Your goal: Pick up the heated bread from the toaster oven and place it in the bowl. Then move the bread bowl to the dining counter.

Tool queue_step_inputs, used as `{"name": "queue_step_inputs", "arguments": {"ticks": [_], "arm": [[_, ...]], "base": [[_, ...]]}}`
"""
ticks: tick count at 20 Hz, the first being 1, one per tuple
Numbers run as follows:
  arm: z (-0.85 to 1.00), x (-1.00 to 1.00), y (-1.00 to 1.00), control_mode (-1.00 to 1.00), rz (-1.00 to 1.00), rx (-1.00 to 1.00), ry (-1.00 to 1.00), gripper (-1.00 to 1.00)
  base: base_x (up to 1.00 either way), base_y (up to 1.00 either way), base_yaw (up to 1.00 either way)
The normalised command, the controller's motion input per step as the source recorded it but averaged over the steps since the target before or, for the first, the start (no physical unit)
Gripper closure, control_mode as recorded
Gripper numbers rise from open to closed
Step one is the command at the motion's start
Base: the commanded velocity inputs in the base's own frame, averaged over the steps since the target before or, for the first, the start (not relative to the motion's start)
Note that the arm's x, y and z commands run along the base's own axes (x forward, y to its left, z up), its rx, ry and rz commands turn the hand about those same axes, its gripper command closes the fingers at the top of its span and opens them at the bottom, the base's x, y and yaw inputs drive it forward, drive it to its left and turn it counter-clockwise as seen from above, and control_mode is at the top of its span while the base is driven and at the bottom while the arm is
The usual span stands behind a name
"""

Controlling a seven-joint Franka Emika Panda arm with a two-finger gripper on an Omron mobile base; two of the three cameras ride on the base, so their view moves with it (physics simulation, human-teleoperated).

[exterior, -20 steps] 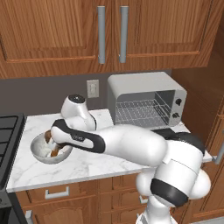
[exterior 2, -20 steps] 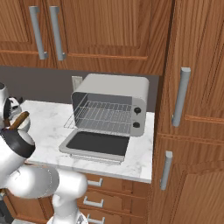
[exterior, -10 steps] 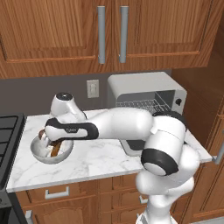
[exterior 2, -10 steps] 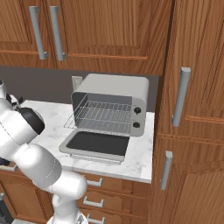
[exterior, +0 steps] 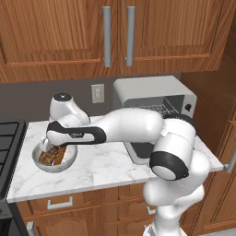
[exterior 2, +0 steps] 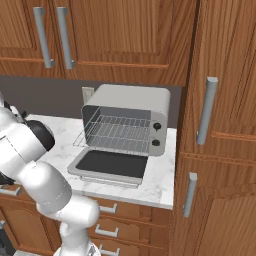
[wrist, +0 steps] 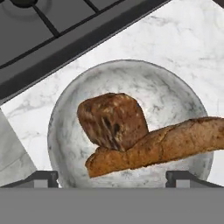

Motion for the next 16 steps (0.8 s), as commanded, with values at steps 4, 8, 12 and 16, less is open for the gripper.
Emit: {"name": "queue_step_inputs", "arguments": {"ticks": [4,8,12,16], "arm": [[0.0,-0.38,-0.87,-1.0,-0.38,0.04,0.13,-1.0],[-0.01,-0.25,-0.67,-1.0,-0.32,0.1,0.2,-1.0],[-0.43,0.0,-0.26,-1.0,-0.28,0.1,0.13,-1.0],[-0.73,0.0,0.02,-1.0,-0.25,0.06,0.0,-1.0]], "base": [[0.0,0.0,0.0],[0.0,0.0,0.0],[0.0,0.0,0.0],[0.0,0.0,0.0]]}}
